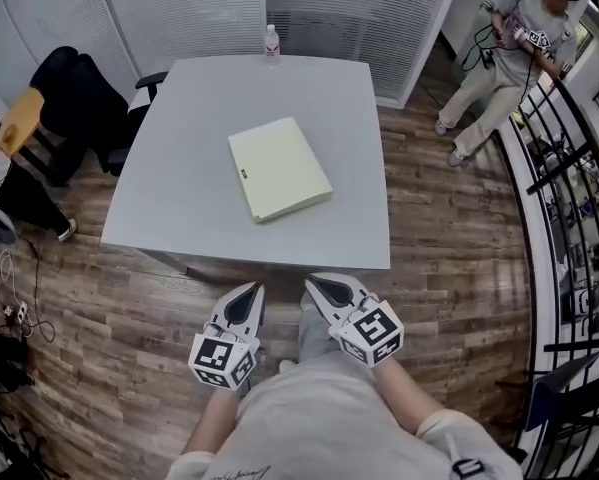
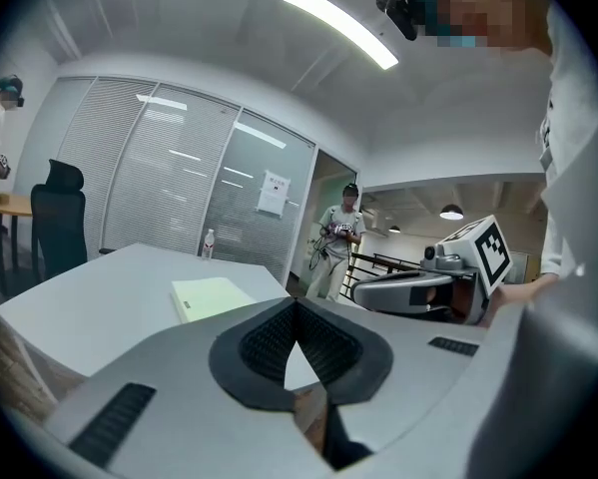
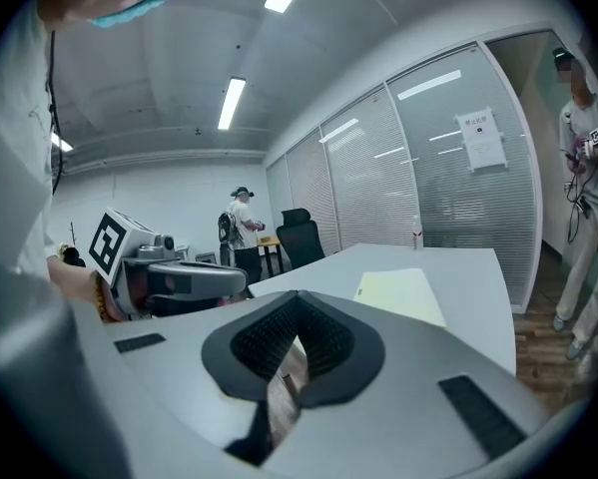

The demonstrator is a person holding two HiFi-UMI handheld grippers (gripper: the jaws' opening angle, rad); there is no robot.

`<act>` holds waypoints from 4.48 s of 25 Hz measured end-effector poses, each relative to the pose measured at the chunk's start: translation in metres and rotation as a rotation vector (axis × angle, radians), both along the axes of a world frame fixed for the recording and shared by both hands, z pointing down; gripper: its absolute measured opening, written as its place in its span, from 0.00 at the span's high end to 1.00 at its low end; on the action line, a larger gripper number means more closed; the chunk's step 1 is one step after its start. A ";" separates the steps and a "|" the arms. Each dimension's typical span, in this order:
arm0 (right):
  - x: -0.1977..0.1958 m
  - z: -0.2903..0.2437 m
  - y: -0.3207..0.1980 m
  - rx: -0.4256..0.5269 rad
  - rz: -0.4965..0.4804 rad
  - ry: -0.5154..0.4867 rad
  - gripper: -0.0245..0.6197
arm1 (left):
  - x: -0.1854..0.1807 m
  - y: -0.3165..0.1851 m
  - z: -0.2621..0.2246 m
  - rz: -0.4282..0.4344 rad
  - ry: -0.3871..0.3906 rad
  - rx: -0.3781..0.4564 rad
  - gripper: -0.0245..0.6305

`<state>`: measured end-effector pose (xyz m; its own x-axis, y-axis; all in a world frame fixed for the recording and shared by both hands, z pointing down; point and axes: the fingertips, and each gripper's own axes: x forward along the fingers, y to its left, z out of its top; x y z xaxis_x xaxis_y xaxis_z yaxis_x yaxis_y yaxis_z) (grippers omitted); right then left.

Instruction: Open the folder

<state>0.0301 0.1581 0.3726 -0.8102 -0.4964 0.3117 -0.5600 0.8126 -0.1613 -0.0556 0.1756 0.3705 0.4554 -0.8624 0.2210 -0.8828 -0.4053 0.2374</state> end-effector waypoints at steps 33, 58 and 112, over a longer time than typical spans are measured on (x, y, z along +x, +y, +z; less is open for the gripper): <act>-0.033 0.023 -0.195 -0.029 -0.180 0.083 0.94 | -0.039 -0.188 0.012 -0.137 -0.015 -0.081 0.95; -0.053 0.059 -0.210 -0.047 -0.141 0.166 0.94 | -0.068 -0.195 0.052 -0.091 -0.047 -0.125 0.95; -0.098 0.214 -0.175 0.387 -0.542 0.848 0.66 | -0.071 -0.182 0.140 -0.072 -0.038 -0.299 0.95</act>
<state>-0.0680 -0.0169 0.5863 -0.5457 -0.3220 0.7736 0.0812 0.8986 0.4313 -0.1261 -0.0060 0.5105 0.3820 -0.7865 0.4852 -0.9172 -0.2584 0.3032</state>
